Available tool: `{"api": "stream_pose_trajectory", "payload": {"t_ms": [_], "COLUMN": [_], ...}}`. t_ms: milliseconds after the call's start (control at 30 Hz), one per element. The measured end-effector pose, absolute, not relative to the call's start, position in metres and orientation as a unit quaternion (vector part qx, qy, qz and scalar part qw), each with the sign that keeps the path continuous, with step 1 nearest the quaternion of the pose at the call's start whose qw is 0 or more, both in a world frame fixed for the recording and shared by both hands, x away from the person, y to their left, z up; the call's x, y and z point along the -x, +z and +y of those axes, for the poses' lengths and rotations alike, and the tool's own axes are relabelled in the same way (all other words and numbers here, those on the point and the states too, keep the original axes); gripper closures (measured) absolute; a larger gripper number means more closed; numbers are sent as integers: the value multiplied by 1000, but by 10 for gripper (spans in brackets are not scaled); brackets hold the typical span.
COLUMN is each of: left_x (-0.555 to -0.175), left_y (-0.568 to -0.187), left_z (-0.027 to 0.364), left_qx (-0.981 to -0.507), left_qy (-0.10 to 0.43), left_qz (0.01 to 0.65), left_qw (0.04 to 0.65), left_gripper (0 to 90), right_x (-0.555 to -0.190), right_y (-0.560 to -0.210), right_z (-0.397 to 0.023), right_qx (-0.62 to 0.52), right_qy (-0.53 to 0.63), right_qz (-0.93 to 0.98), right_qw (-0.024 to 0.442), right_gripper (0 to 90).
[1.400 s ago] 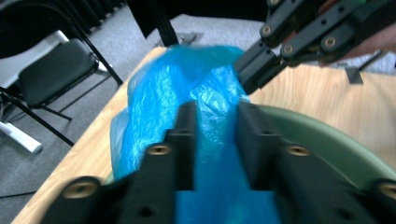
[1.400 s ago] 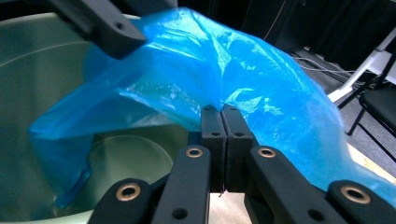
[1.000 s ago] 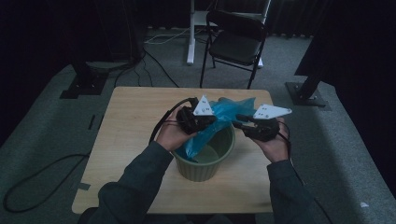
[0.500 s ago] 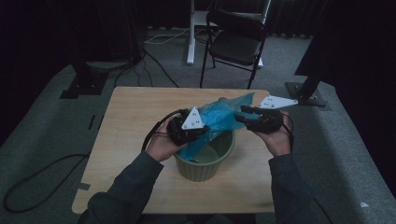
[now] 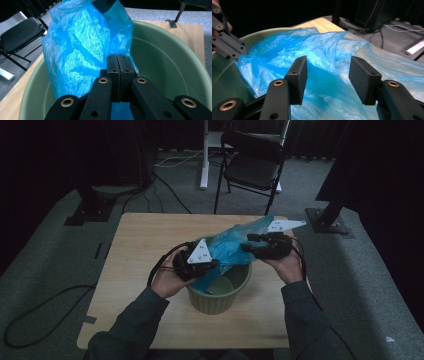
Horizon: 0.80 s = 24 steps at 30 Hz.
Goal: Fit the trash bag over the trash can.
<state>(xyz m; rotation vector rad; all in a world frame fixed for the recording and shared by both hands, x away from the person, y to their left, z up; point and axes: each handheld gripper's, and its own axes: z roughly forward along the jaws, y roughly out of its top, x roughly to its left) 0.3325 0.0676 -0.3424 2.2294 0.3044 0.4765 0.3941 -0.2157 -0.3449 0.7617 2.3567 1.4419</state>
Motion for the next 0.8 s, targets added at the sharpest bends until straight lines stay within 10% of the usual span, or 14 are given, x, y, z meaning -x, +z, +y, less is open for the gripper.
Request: {"api": "stream_pose_trajectory", "payload": {"t_ms": [400, 800], "left_x": [-336, -338], "left_y": [-347, -340], "left_z": [69, 77], "left_qx": [-887, -879], "left_qy": [175, 184], "left_qz": [131, 147], "left_qw": [407, 415], "left_gripper": [878, 681], "right_x": [-391, -382], "right_y": [-349, -349], "right_z": [-207, -207], "right_qx": [-232, -214], "right_qy": [478, 470], "right_qz": [838, 846], "right_qw": [128, 136], "right_gripper": [819, 858]}}
